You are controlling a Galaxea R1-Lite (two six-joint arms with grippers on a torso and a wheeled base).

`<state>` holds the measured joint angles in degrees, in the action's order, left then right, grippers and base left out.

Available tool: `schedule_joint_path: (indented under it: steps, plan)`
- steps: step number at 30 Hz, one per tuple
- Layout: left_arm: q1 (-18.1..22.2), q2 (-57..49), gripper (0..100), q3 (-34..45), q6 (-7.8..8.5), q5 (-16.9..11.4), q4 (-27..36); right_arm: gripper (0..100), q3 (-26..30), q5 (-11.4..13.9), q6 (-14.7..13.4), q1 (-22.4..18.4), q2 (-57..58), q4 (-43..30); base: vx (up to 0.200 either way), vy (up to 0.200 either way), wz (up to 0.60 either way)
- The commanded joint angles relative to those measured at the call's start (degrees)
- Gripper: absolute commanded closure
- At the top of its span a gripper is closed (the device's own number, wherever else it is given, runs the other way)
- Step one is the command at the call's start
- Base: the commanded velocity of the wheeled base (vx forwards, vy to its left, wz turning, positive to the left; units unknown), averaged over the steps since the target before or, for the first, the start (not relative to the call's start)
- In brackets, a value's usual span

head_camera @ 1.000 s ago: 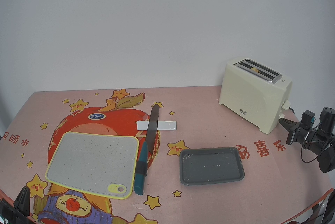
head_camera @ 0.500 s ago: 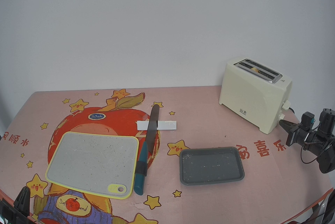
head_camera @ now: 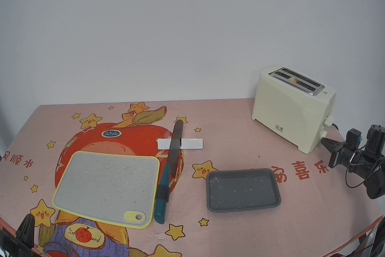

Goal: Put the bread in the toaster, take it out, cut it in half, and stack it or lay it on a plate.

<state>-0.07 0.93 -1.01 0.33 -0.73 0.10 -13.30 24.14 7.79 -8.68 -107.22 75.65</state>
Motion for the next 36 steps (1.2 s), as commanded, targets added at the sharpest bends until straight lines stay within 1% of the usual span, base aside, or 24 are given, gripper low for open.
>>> schedule_joint_path:
  steps: [1,36]
  plan:
    - [0.0,-0.9,100,1.0,0.02,0.0,0.0,100,0.0,0.0,0.1,-0.4,-0.7,0.1,0.000,0.000,0.00]
    - [0.0,-0.9,100,1.0,0.02,0.0,0.0,100,0.6,0.0,0.2,-0.4,-0.6,0.1,0.000,0.000,0.00]
